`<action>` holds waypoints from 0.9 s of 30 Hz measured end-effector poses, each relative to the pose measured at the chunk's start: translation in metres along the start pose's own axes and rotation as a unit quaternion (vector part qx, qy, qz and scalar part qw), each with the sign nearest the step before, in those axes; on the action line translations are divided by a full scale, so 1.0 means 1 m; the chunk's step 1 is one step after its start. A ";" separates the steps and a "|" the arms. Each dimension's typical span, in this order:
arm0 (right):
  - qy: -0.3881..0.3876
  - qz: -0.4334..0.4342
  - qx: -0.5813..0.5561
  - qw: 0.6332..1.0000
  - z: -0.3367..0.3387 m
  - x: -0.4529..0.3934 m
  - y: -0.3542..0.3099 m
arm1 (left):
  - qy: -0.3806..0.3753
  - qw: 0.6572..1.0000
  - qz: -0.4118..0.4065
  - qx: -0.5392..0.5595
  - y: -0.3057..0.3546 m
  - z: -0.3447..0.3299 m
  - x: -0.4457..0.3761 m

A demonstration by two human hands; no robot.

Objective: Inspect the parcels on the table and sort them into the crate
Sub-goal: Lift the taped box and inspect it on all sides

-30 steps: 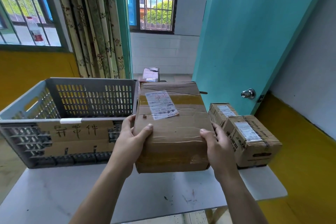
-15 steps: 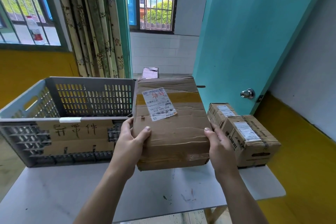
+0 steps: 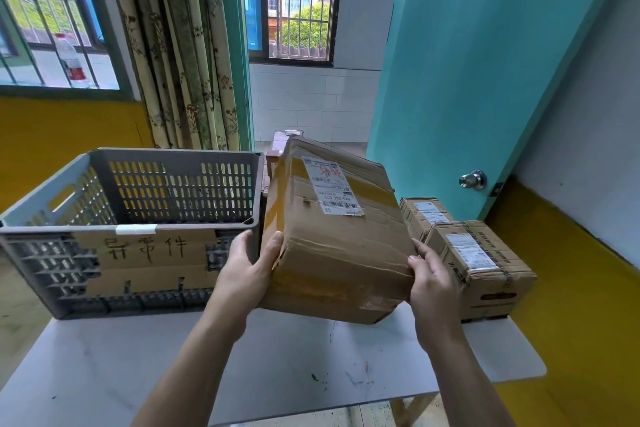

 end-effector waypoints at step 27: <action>-0.185 0.095 0.087 0.974 -0.025 0.018 -0.022 | -0.013 0.987 -0.097 0.130 0.007 -0.029 0.021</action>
Point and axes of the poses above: each hand's wrist, its own x-axis away from the middle knuckle, its own z-axis out of the back of the hand, y = z × x, the point moved 3 cm from there along -x, towards the middle knuckle, and after that the axes turned 1 degree about y, right-handed, at the moved point
